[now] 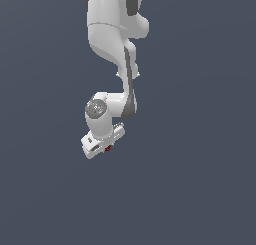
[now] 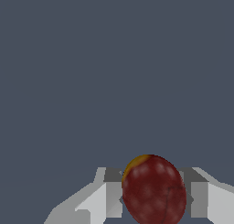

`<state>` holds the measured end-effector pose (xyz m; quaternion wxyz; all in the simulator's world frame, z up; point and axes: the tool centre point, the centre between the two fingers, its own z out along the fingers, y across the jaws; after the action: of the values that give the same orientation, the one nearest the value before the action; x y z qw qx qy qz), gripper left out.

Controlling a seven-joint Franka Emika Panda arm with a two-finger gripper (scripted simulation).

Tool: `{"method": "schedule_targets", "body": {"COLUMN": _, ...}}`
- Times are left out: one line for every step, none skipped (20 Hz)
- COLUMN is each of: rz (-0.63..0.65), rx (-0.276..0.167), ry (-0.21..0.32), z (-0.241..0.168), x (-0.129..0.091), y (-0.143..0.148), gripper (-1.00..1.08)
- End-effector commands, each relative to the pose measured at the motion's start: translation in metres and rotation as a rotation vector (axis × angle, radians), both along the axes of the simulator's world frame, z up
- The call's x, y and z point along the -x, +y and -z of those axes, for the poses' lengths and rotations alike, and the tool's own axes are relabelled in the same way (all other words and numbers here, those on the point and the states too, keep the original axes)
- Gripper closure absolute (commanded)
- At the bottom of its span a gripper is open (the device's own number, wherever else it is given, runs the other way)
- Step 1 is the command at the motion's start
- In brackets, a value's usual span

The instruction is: Pick up the object and move it to a goal position.

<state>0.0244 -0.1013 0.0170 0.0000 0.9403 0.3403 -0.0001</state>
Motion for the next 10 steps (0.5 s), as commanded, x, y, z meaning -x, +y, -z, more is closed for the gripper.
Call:
{"method": "schedule_targets", "body": {"rz": 0.0, "rx": 0.0, "ry": 0.0, "z": 0.0, "x": 0.0, "y": 0.0, "gripper": 1.08}}
{"method": "schedule_targets", "body": {"rz": 0.0, "rx": 0.0, "ry": 0.0, "z": 0.0, "x": 0.0, "y": 0.0, "gripper": 1.08}}
{"method": "schedule_targets", "body": {"rz": 0.0, "rx": 0.0, "ry": 0.0, "z": 0.0, "x": 0.0, "y": 0.0, "gripper": 1.08}}
{"method": "schedule_targets", "body": {"rz": 0.0, "rx": 0.0, "ry": 0.0, "z": -0.001, "x": 0.0, "y": 0.001, "gripper": 1.08}}
{"method": "schedule_targets", "body": {"rz": 0.0, "rx": 0.0, "ry": 0.0, "z": -0.002, "x": 0.0, "y": 0.001, "gripper": 1.08}}
{"method": "schedule_targets", "body": {"rz": 0.0, "rx": 0.0, "ry": 0.0, "z": -0.003, "x": 0.001, "y": 0.002, "gripper": 1.08}}
{"method": "schedule_targets", "body": {"rz": 0.0, "rx": 0.0, "ry": 0.0, "z": -0.005, "x": 0.001, "y": 0.004, "gripper": 1.08}}
{"method": "schedule_targets", "body": {"rz": 0.0, "rx": 0.0, "ry": 0.0, "z": -0.008, "x": 0.002, "y": 0.005, "gripper": 1.08}}
{"method": "schedule_targets", "body": {"rz": 0.0, "rx": 0.0, "ry": 0.0, "z": -0.01, "x": 0.003, "y": 0.007, "gripper": 1.08}}
{"method": "schedule_targets", "body": {"rz": 0.0, "rx": 0.0, "ry": 0.0, "z": -0.013, "x": 0.004, "y": 0.009, "gripper": 1.08}}
